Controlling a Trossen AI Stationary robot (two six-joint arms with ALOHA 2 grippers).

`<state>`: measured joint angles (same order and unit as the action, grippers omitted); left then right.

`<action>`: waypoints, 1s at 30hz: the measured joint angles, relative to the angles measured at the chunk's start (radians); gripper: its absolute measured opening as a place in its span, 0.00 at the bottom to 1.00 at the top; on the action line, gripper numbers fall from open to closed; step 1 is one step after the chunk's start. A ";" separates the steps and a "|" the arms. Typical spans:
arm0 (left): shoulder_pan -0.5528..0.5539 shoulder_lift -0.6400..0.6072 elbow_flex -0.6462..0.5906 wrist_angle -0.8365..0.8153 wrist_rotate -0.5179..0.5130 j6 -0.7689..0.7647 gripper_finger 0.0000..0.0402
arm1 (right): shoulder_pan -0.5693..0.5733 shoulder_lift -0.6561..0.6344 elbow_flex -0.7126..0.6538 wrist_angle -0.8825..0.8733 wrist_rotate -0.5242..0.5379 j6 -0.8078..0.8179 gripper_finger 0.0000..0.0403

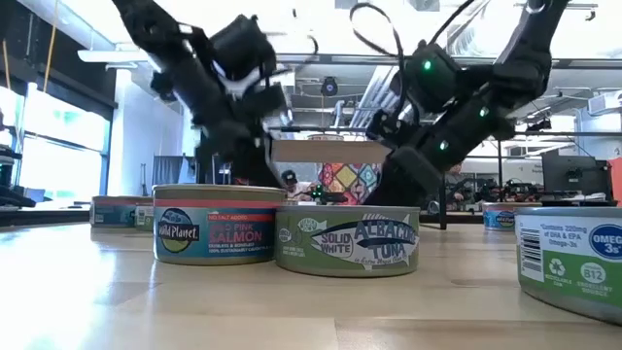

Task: Stack canned seafood by type on shelf
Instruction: Put the top right light green tuna can on the shelf aligned with the other light green can

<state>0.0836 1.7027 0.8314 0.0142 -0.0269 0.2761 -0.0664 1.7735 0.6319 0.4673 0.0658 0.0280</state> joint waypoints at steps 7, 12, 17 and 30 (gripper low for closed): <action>0.015 0.176 -0.009 0.240 0.001 0.006 0.00 | -0.007 0.103 0.014 0.154 -0.005 -0.003 0.99; 0.013 0.198 -0.005 0.281 0.005 0.005 0.00 | -0.009 0.146 0.042 0.170 0.016 -0.007 0.99; 0.000 0.183 -0.004 0.271 -0.003 0.009 0.00 | -0.005 0.159 0.036 0.220 0.053 0.036 0.96; -0.094 0.046 0.014 0.020 -0.138 -0.073 0.00 | 0.095 0.087 0.043 0.169 0.166 0.177 0.92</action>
<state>-0.0103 1.7491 0.8457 0.0338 -0.1648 0.2033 0.0281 1.8607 0.6750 0.6363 0.2322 0.2051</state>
